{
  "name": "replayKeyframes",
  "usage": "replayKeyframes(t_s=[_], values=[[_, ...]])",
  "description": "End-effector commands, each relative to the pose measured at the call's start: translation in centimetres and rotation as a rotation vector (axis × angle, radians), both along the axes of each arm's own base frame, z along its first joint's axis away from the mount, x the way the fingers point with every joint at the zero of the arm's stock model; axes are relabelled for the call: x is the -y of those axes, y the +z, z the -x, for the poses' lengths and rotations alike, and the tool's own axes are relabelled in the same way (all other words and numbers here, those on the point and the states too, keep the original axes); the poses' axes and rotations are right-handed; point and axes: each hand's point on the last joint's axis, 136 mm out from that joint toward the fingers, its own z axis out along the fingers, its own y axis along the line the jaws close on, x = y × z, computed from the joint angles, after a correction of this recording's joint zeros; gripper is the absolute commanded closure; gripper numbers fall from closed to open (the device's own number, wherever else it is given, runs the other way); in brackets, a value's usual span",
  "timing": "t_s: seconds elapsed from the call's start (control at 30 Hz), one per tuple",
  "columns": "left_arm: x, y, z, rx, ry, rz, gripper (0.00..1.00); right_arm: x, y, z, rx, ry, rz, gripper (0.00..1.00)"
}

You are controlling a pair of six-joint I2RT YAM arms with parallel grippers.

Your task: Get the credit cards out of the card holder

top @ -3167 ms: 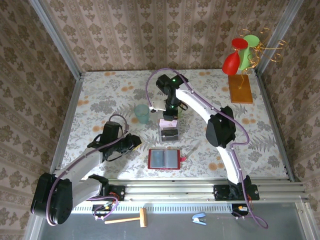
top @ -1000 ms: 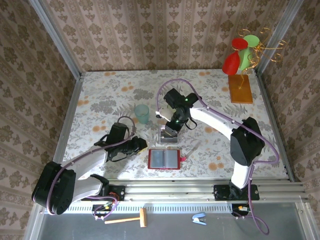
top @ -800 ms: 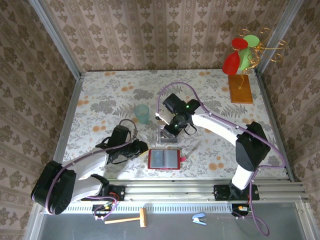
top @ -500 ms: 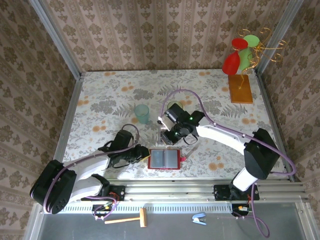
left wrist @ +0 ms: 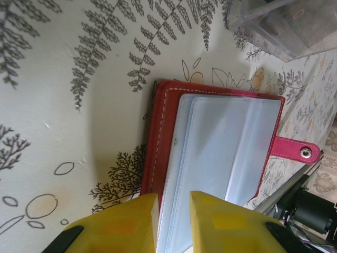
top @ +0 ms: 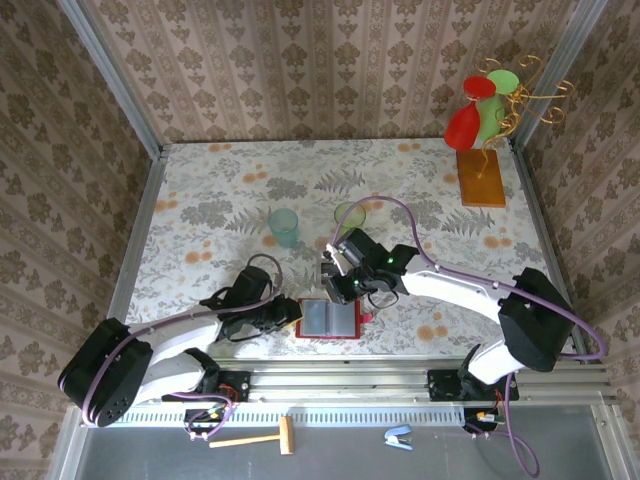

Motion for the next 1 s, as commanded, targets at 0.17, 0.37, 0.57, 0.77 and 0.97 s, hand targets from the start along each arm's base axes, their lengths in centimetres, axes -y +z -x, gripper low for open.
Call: replayKeyframes(t_s=[0.17,0.37,0.57,0.77,0.97], values=[[0.0,-0.5,0.5,-0.003,0.01,-0.003,0.77,-1.1,-0.8,1.1,-0.084,-0.181,-0.11,0.81],[-0.1,-0.6,0.6,-0.001,0.012,-0.003,0.77,-1.4,-2.1,1.7,-0.185,-0.307,-0.191,0.85],[-0.2,-0.9,0.8,-0.005,0.015,-0.004,0.77,-2.3,-3.4,2.5,-0.304,-0.359,-0.237,0.85],[-0.3,-1.0,0.9,-0.007,0.012,-0.004,0.77,-2.9,-4.3,2.6,-0.343,-0.369,-0.253,0.8],[-0.4,-1.0,0.9,-0.005,0.018,-0.006,0.77,-3.8,-4.9,2.9,-0.376,-0.356,-0.249,0.79]])
